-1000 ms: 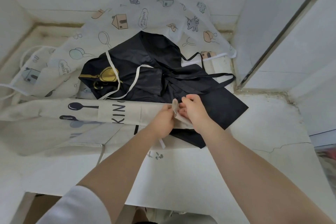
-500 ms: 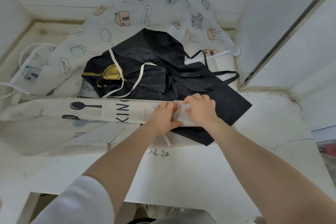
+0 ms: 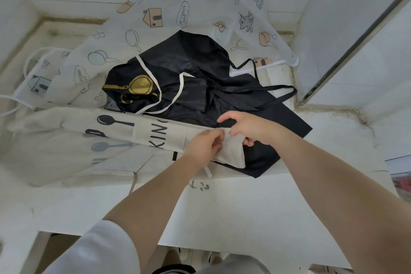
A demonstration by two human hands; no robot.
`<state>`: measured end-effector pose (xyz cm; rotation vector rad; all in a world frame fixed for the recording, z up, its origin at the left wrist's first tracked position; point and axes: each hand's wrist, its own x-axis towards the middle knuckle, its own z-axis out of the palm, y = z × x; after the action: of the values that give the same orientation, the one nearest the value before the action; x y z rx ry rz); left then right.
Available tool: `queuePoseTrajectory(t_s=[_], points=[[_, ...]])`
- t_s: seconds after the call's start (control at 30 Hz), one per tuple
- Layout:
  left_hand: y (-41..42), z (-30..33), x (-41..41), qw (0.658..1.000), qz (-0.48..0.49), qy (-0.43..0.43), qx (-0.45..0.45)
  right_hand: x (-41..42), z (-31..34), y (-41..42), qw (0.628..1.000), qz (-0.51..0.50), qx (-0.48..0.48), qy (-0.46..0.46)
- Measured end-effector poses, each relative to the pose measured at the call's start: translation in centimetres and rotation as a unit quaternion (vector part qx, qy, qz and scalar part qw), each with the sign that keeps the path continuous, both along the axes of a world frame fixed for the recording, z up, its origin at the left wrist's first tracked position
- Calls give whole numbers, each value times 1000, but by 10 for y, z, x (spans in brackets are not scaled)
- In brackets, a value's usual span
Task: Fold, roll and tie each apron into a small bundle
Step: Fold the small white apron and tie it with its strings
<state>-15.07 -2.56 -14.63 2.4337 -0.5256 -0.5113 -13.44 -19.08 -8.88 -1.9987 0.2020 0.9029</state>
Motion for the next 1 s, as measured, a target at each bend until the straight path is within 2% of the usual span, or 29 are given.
queuePoseTrajectory(t_s=[0.07, 0.1, 0.17, 0.23, 0.3, 0.4, 0.47, 0.57, 0.67, 0.83, 1.0], points=[[5, 1, 2, 1000, -4, 29, -8, 5, 3, 13, 1000, -15, 4, 6], [7, 2, 2, 1000, -15, 21, 17, 8, 4, 19, 999, -37, -9, 18], [15, 4, 1, 991, -52, -19, 121, 12, 7, 27, 994, -73, -35, 72], [26, 11, 2, 987, -61, 21, 150, 17, 6, 32, 992, -67, 22, 104], [37, 17, 7, 988, -37, 120, 93, 18, 5, 33, 991, -59, 76, 97], [50, 23, 14, 981, -34, 191, -25, 17, -1, 40, 999, 17, 30, 21], [58, 25, 20, 985, 5, 172, -27, 17, -12, 50, 999, 31, -18, -40], [80, 28, 27, 994, 84, 60, 19, 20, -28, 68, 991, 12, -82, -101], [102, 23, 27, 995, 68, -9, 79, 19, -35, 85, 973, 39, -190, -127], [106, 7, 30, 991, 17, -18, 131, 19, -39, 102, 910, 109, -343, -205], [105, 1, 33, 991, -34, -9, 133, 27, -27, 101, 922, 153, -327, -142]])
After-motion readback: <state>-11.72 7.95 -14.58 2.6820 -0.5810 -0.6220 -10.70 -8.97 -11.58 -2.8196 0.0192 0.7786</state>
